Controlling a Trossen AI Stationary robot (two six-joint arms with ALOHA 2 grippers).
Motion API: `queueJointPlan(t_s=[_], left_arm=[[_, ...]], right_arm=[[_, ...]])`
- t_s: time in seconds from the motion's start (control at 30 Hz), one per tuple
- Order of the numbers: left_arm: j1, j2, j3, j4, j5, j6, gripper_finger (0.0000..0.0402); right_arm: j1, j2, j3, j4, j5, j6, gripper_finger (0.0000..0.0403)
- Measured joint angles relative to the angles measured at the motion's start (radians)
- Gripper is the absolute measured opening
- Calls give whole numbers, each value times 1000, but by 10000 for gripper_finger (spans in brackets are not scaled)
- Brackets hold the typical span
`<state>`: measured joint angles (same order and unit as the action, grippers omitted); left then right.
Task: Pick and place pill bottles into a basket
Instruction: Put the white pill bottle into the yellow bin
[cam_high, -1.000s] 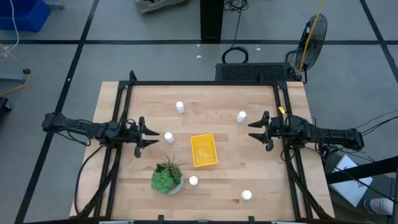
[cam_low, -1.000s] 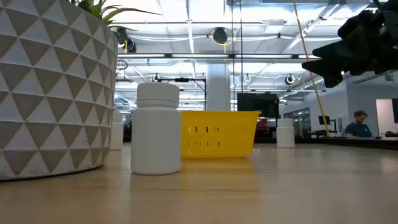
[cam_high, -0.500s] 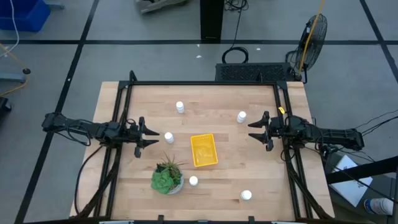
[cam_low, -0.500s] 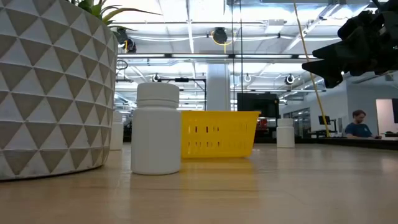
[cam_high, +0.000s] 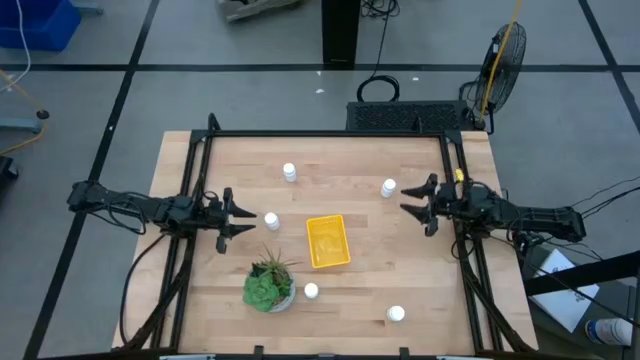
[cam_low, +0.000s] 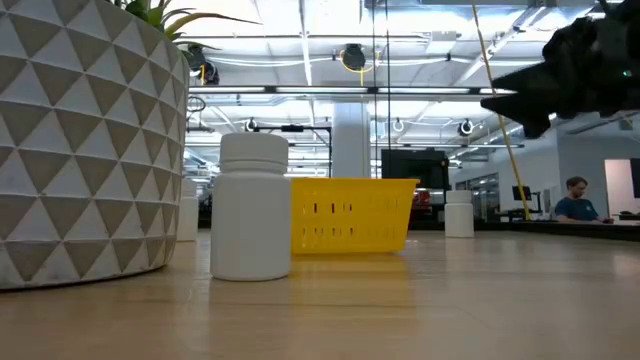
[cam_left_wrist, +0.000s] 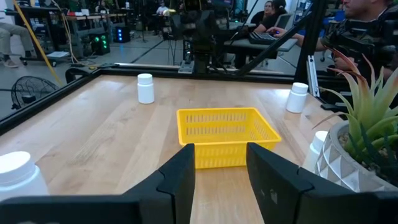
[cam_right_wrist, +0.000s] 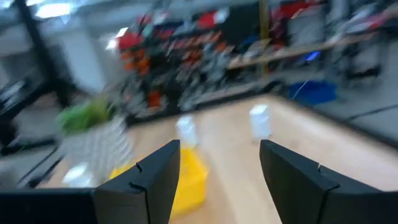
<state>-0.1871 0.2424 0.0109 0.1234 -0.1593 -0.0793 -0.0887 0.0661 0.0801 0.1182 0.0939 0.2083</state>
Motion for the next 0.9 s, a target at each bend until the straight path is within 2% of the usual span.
queueJointPlan(t_s=[0.07, 0.17, 0.27, 0.33, 0.47, 0.6, 0.77, 0.9], left_arm=[[0, 0, 0, 0, 0, 8, 150], [0, 0, 0, -1, 0, 22, 150], [0, 0, 0, -1, 0, 23, 149], [0, 0, 0, -1, 0, 23, 150], [0, 0, 0, -9, 0, 23, 150], [0, 0, 0, -42, 0, 11, 150], [0, 0, 0, -71, 0, -14, 149], [0, 0, 0, -72, 1, -25, 149]], right_arm=[[0, 19, 48, -14, 29, -24, 212], [0, 96, 183, -177, 103, -61, 212], [0, 241, 344, -388, 216, -91, 212], [0, 351, 445, -464, 270, -109, 213], [1, 554, 623, -535, 269, -171, 221], [1, 724, 785, -705, 274, -180, 245], [1, 882, 938, -860, 269, -167, 280], [-21, 999, 1070, -1044, 263, -119, 294]])
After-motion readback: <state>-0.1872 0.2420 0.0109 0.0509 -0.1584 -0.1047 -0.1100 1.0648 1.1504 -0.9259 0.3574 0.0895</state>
